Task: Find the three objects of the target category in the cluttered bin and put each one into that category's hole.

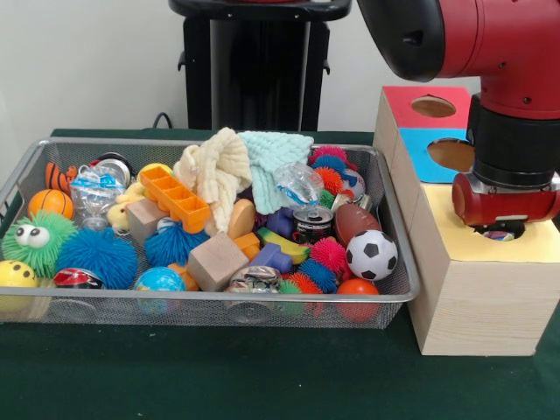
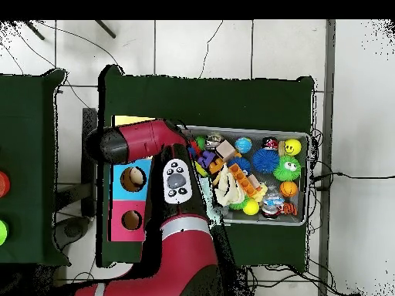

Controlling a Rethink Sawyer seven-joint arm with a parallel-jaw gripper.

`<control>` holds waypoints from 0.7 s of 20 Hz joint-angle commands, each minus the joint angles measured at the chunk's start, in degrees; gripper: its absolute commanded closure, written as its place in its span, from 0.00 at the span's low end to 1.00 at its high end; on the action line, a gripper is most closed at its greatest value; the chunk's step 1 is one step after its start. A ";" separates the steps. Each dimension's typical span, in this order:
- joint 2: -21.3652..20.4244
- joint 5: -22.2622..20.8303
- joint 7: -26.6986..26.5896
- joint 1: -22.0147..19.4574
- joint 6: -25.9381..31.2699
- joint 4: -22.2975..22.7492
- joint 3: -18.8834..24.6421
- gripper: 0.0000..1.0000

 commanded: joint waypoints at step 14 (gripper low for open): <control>-4.26 -1.11 -0.49 -2.24 1.55 8.08 4.16 1.00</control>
